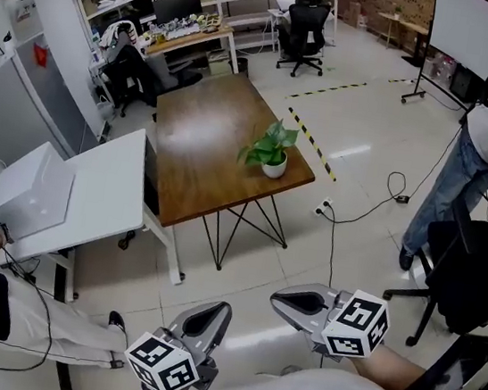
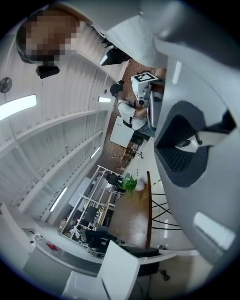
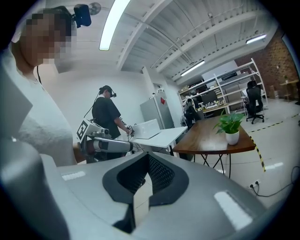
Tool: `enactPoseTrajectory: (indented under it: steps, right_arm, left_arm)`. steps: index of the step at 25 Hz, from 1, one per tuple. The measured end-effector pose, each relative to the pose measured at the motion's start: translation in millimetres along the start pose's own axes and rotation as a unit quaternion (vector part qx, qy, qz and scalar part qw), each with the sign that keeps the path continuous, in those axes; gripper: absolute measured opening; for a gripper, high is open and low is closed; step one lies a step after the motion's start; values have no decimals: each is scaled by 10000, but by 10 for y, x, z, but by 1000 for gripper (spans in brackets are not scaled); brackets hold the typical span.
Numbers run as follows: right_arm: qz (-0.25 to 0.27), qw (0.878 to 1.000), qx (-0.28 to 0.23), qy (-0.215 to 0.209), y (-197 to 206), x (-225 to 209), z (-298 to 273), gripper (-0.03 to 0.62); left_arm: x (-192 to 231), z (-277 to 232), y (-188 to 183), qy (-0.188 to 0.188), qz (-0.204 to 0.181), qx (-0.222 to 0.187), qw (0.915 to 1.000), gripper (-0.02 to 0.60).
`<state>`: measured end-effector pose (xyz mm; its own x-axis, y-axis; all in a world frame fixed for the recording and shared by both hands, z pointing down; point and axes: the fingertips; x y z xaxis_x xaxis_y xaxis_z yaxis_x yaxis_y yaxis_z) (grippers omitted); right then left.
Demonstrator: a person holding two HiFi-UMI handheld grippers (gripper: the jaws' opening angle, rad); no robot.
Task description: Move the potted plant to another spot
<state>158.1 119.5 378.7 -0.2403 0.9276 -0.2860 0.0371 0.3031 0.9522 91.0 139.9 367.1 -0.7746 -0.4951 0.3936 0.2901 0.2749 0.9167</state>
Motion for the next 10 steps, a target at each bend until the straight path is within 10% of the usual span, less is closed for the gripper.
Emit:
enactPoseTrajectory:
  steps: [10]
  right_arm:
    - [-107, 9999, -29, 111, 37, -125, 223, 3]
  left_arm:
    - [-118, -191, 104, 60, 17, 112, 9999, -5]
Point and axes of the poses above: the fingertips, and each gripper's own axes: z backward along the fingers, x to its left, y out of its underside, and after that the axes turned 7 degrees about -x, right-handed
